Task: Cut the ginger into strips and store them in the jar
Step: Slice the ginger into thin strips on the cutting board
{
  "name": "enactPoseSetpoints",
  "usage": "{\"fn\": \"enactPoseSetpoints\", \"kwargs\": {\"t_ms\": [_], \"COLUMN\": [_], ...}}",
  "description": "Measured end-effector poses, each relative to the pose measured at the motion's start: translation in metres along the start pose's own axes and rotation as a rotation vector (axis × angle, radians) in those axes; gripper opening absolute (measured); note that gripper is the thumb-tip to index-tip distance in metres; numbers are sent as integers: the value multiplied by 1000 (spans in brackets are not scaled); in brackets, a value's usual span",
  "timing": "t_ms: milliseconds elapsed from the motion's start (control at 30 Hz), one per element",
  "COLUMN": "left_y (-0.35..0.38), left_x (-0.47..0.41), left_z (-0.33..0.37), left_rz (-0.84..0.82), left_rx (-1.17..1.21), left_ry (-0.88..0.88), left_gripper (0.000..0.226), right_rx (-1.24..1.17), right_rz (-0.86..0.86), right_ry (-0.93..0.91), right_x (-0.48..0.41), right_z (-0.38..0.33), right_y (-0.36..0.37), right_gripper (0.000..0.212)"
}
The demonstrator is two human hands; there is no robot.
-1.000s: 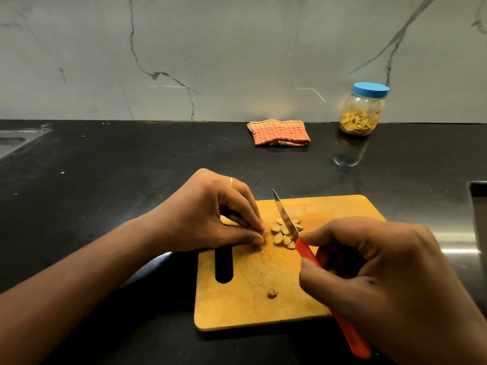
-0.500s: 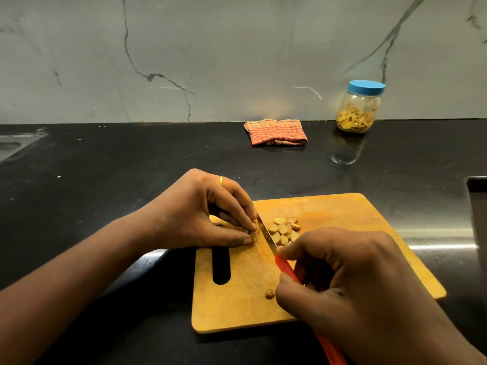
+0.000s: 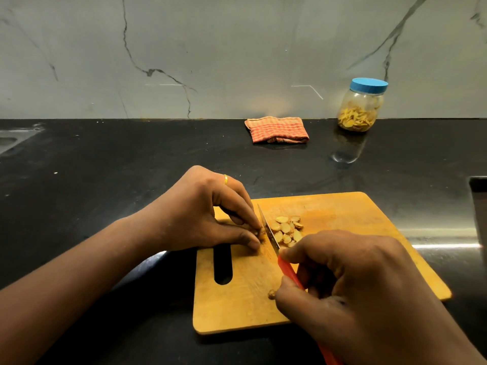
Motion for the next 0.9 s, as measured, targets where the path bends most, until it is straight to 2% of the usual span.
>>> {"fn": "enactPoseSetpoints", "kwargs": {"t_ms": [333,567,767,900], "left_y": [0,1,1,1], "left_x": [-1,-2,-2,-2], "left_z": [4,7,7,8], "left_rz": [-12,2,-2,-5], "left_rx": [-79,-94,-102,-102], "left_ry": [51,69,64,62], "left_gripper": [15,14,14,15], "right_rx": [-9,-72,-82,-67], "right_rz": [-17,-87,-155,-137], "right_ry": [10,78,116,116], "right_x": [0,-2,-6,-14], "right_z": [-3,4,11,10], "right_y": [0,2,8,10], "right_gripper": [27,20,24,17]}}
Point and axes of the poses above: each hand's wrist, its own x-axis away from the middle knuckle, its own y-axis out of the palm, z = x × y, the point moved 9 cm from there along -x, towards the middle knuckle, and after that the axes turned 4 degrees about -x, right-handed, at the moved point
